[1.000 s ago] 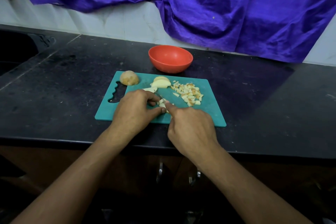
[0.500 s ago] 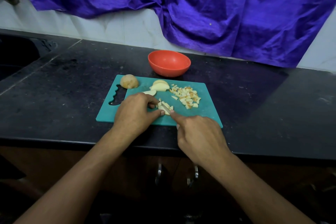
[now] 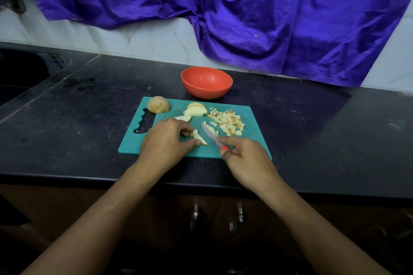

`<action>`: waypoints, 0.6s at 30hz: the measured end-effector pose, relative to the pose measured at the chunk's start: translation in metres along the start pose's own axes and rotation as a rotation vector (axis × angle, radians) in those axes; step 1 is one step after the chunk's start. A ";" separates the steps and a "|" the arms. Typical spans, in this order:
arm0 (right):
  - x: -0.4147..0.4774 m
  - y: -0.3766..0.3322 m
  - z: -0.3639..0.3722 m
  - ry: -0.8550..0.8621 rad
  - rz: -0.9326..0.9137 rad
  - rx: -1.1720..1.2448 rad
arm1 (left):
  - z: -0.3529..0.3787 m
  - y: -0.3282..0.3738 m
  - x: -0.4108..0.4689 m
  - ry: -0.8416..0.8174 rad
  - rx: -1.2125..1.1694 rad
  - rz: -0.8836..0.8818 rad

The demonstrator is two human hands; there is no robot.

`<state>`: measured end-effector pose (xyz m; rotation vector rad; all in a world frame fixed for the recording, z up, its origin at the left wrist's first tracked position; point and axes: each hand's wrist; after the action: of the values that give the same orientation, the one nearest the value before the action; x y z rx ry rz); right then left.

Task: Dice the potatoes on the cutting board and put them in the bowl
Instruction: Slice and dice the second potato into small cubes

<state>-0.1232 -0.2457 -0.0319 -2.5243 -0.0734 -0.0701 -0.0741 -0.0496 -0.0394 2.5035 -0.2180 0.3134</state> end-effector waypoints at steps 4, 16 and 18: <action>0.006 0.004 -0.007 0.021 0.062 0.266 | -0.003 -0.009 0.001 -0.042 -0.193 -0.045; -0.012 -0.013 -0.003 0.008 -0.320 -0.448 | 0.000 -0.020 0.002 0.080 -0.492 -0.124; -0.007 -0.009 -0.008 0.030 -0.258 -0.459 | 0.000 -0.020 0.002 0.074 -0.500 -0.121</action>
<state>-0.1314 -0.2428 -0.0208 -2.9553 -0.4141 -0.2534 -0.0672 -0.0340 -0.0498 1.9979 -0.0985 0.2634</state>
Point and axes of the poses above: each hand's wrist, its own x-axis towards the middle knuckle, its own z-axis out of the palm, y = z × x, and after that the axes turned 1 degree about -x, right-handed
